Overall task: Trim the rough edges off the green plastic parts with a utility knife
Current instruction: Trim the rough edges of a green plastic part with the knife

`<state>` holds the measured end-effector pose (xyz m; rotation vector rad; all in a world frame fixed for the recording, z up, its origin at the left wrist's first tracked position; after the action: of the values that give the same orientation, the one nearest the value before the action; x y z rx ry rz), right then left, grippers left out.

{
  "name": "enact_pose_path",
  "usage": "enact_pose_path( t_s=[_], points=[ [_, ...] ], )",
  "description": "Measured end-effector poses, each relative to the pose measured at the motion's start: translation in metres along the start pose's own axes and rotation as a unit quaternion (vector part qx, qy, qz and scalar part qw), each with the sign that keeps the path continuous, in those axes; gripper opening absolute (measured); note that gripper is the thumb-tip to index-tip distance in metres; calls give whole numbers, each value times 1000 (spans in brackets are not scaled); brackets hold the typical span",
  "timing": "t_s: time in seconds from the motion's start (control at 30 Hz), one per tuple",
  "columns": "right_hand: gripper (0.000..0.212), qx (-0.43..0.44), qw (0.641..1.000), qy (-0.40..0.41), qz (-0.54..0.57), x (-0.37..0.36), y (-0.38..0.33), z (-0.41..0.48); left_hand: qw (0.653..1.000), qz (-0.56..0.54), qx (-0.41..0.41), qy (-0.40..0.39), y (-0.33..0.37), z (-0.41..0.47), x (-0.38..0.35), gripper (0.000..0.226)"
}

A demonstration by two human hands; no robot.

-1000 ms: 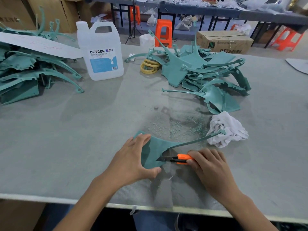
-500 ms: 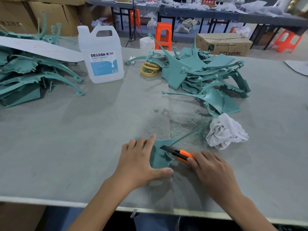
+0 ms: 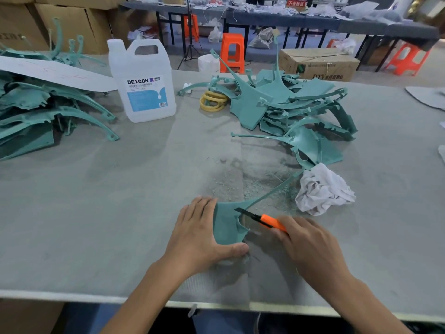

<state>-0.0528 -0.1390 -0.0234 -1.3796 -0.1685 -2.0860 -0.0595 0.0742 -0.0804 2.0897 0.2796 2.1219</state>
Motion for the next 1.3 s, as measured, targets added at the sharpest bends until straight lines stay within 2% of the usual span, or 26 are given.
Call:
enact_pose_path(
  t_s=[0.07, 0.13, 0.23, 0.37, 0.43, 0.6, 0.73, 0.83, 1.0, 1.13, 1.3],
  points=[
    [23, 3, 1000, -15, 1, 0, -4, 1, 1000, -5, 1, -2, 0, 0, 0, 140],
    [19, 7, 999, -37, 6, -2, -10, -1, 1000, -5, 2, -6, 0, 0, -1, 137],
    [25, -22, 999, -48, 10, 0, -2, 1, 1000, -5, 6, -7, -1, -1, -2, 139],
    [29, -58, 987, -144, 49, -16, 4, -5, 1000, -8, 8, -3, -2, -1, -3, 138],
    [32, -81, 986, -135, 45, -14, 11, -4, 1000, -8, 9, -3, -3, 0, -5, 140],
    [33, -95, 968, -219, 80, -23, 7, -7, 1000, 14, 2, 3, 0, -3, -3, 129],
    [36, -103, 977, -181, 41, -4, 17, 0, 998, 59, 25, 24, 3, -11, 3, 126],
    [41, -75, 980, -186, -7, 0, 11, 2, 995, 83, 38, 40, 6, -13, 6, 121],
    [36, -68, 972, -223, 30, -6, 4, 7, 990, 109, 55, 64, 11, -16, 14, 112],
    [41, -75, 966, -247, 27, -9, 4, 10, 991, 108, 40, 61, 15, -14, 14, 110],
    [29, -84, 958, -268, 59, -5, 1, 11, 993, 83, 39, 80, 15, -16, 11, 112]
  ],
)
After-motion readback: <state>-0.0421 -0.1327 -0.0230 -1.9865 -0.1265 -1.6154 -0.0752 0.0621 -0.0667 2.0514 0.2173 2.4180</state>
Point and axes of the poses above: each hand's wrist, its own z-axis towards the middle knuckle, its own x-axis out of the back of the hand, y = z × x, the point moved 8 cm from there along z, towards the middle knuckle, and after that the axes turned 10 degrees about z, right-handed, at the moved point
